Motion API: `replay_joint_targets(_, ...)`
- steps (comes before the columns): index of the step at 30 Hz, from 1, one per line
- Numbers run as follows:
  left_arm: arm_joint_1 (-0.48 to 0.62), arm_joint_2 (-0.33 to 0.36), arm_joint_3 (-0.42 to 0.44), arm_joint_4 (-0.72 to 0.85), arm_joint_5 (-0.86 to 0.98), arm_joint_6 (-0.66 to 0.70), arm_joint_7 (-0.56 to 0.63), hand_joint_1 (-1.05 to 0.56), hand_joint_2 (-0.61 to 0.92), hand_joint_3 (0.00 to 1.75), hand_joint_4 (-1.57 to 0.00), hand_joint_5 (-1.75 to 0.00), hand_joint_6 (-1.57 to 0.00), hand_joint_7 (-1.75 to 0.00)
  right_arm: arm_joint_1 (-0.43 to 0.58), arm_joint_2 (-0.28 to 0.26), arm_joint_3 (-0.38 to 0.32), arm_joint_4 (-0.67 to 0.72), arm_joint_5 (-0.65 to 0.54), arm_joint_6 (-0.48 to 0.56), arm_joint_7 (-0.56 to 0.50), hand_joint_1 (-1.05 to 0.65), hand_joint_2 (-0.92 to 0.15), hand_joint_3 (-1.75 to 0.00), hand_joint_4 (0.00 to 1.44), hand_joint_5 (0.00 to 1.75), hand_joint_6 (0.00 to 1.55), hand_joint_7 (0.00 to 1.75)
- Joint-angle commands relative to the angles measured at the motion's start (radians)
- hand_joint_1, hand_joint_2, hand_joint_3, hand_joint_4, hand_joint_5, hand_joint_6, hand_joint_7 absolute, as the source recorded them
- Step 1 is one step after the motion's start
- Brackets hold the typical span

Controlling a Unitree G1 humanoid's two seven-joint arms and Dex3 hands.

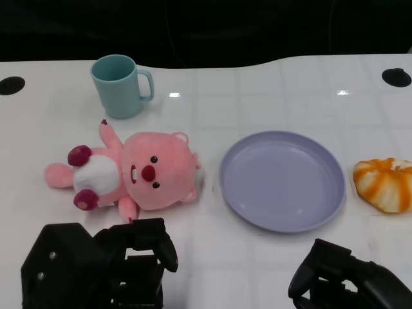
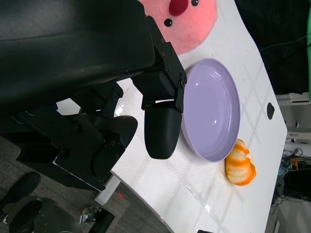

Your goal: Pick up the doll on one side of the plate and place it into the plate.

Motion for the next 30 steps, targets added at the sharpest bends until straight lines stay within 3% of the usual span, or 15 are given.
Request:
replay_joint_targets(1,0.011,0.005,0.000,0.016,0.009,-0.022,0.006,0.02,0.50,1.34,-0.87,-1.75,-0.76,-1.68,0.003,-0.011,-0.016,0.005,0.010,-0.003,0.004,-0.21,-0.79,-0.71,0.66,1.75,0.49,1.63)
replay_joint_targets(30,0.020,0.014,-0.001,0.034,0.013,-0.052,-0.002,0.02,0.46,1.38,-0.88,-1.75,-0.77,-1.67,0.008,0.000,-0.013,0.021,0.010,-0.025,0.004,-0.21,-0.71,-0.82,0.68,1.75,0.51,1.64)
